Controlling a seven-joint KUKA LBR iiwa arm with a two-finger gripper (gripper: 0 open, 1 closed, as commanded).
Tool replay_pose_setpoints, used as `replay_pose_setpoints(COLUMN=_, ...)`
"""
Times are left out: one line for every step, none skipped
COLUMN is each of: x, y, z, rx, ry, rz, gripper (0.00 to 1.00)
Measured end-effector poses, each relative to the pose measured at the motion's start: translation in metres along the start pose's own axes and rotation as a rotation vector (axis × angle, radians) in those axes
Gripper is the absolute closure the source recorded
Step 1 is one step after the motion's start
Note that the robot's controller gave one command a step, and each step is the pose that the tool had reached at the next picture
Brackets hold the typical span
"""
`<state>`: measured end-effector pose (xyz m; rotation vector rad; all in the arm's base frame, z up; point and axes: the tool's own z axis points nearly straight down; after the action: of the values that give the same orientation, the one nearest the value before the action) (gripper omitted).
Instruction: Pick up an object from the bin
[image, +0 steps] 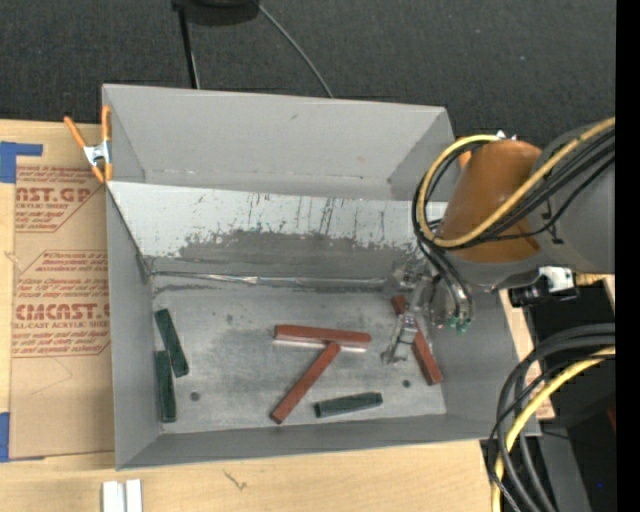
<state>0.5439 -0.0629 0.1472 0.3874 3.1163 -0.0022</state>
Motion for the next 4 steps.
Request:
replay_pose_setpoints(x=0.006, y=0.054, z=0.045, rx=-0.002, ry=-0.003, rz=-0.291, gripper=0.0)
replay_pose_setpoints(x=0.017, y=0.094, z=0.077, rx=-0.003, ry=0.001, rz=-0.226, gripper=1.0)
replay_pose_setpoints(x=0.017, y=0.094, z=0.077, rx=-0.003, ry=0.001, rz=-0.226, gripper=1.0)
replay_pose_setpoints(x=0.018, y=0.094, z=0.075, rx=-0.002, ry=0.003, rz=-0.226, gripper=1.0)
